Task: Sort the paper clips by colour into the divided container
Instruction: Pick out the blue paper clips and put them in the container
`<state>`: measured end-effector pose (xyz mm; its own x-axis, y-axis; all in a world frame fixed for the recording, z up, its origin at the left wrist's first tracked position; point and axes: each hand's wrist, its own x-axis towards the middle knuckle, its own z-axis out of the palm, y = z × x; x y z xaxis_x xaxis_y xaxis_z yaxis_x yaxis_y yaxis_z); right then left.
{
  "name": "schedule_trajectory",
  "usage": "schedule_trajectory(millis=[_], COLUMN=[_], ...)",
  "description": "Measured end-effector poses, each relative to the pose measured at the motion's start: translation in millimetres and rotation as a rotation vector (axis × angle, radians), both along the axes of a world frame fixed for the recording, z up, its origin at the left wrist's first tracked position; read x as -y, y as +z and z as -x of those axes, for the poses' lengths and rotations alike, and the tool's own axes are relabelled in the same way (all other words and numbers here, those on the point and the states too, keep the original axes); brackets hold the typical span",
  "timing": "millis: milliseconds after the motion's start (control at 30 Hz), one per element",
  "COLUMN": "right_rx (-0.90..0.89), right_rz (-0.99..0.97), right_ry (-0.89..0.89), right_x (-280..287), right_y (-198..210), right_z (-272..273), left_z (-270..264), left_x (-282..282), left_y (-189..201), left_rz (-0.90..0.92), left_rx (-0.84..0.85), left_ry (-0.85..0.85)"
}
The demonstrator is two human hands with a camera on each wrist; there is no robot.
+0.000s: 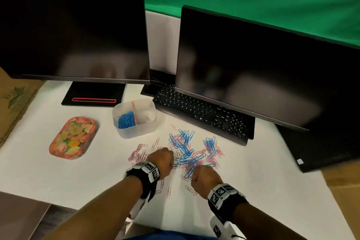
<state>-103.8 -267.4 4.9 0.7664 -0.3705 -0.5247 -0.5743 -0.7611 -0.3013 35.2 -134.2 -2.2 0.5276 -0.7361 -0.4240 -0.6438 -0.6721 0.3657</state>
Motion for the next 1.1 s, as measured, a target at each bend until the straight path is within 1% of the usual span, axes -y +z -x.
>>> schedule_trajectory(millis=[67,133,233,333,433,533,600,767,867,1000,1100], right_rx=[0.012,0.060,0.168,0.223,0.207,0.193,0.210,0.255,0.284,0.291,0.288], right_rz=[-0.053,-0.127,-0.270,-0.352,-0.440,-0.631,-0.734,-0.906,-0.995,-1.091,-1.048], right_ry=[-0.012,-0.046,-0.151,-0.270,-0.352,-0.424,-0.480,-0.597,-0.645,-0.727,-0.828], right_x=[2,5,14,30,43,50,52,49,47,48,51], right_y=[0,-1,2,4,6,10,13,18,20,21,19], right_z=[-1,0,3,9,15,17,15,7,3,0,-2], left_z=[-2,-2,-3,-5,-6,-6,-5,-10,-11,-12,-10], left_x=[-2,-4,-7,-11,-14,-13,-11,-10,-7,-2,3], left_y=[0,1,4,2,-3,-4,-1,-2,-3,5,12], left_rz=[0.015,0.061,0.158,0.263,0.300,0.336,0.351,0.391,0.490,0.603,0.616], left_rx=[-0.018,-0.038,-0.085,-0.200,-0.301,-0.390,-0.419,-0.526,-0.668,-0.960,-1.061], left_ry=[0.023,0.057,0.170,0.291,0.324,0.410,0.469,0.578,0.656,0.820,0.893])
